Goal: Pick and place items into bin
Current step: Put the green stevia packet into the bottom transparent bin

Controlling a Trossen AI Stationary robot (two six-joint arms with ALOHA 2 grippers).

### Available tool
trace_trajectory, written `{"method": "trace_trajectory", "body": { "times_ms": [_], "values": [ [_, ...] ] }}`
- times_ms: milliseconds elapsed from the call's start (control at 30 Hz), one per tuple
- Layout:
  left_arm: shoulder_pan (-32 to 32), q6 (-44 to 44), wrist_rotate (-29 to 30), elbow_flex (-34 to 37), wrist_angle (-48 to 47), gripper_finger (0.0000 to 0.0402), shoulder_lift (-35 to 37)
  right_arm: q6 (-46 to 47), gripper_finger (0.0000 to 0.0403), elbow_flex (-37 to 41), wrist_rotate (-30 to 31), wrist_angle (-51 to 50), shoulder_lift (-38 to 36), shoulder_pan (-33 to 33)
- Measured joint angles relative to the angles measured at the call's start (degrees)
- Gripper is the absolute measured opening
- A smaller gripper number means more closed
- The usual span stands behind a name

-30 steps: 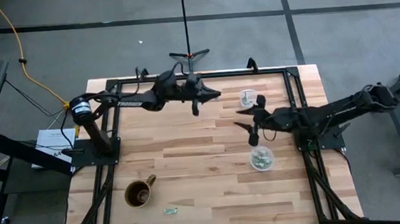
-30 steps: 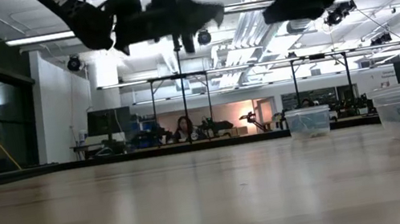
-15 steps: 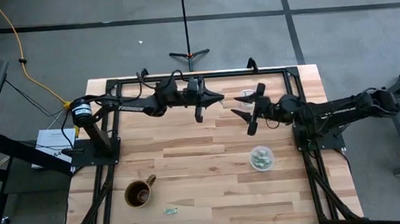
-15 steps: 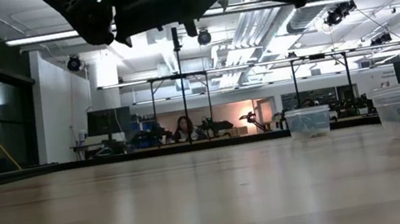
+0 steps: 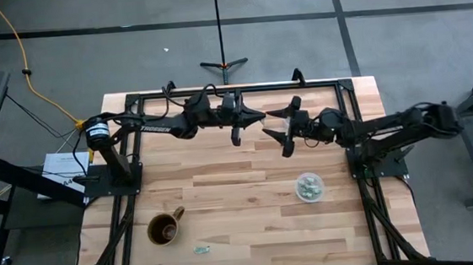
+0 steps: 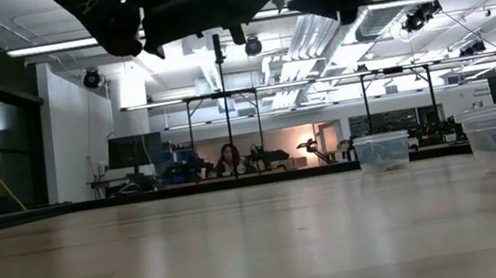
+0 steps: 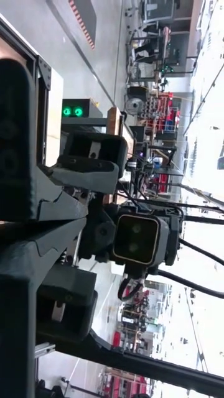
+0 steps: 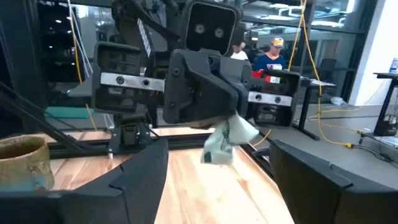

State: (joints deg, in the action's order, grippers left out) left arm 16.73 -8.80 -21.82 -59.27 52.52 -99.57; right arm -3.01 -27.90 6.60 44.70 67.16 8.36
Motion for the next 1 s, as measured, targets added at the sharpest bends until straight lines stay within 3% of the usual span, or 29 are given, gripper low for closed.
{"method": "trace_trajectory", "body": {
  "times_ms": [467,800,1000],
  "values": [
    [0.0,0.0,0.0,0.0,-0.1,0.0027,0.0,0.0,0.0232,-2.8,-0.1,-0.7,2.3,1.7],
    [0.0,0.0,-0.1,0.0,-0.1,0.0022,0.0,-1.4,0.0123,-2.8,-2.0,-1.1,2.3,2.3],
    [0.0,0.0,-0.2,0.0,-0.1,0.0043,0.0,-2.0,0.0052,-2.8,-2.1,-1.1,2.3,2.3]
  ]
}}
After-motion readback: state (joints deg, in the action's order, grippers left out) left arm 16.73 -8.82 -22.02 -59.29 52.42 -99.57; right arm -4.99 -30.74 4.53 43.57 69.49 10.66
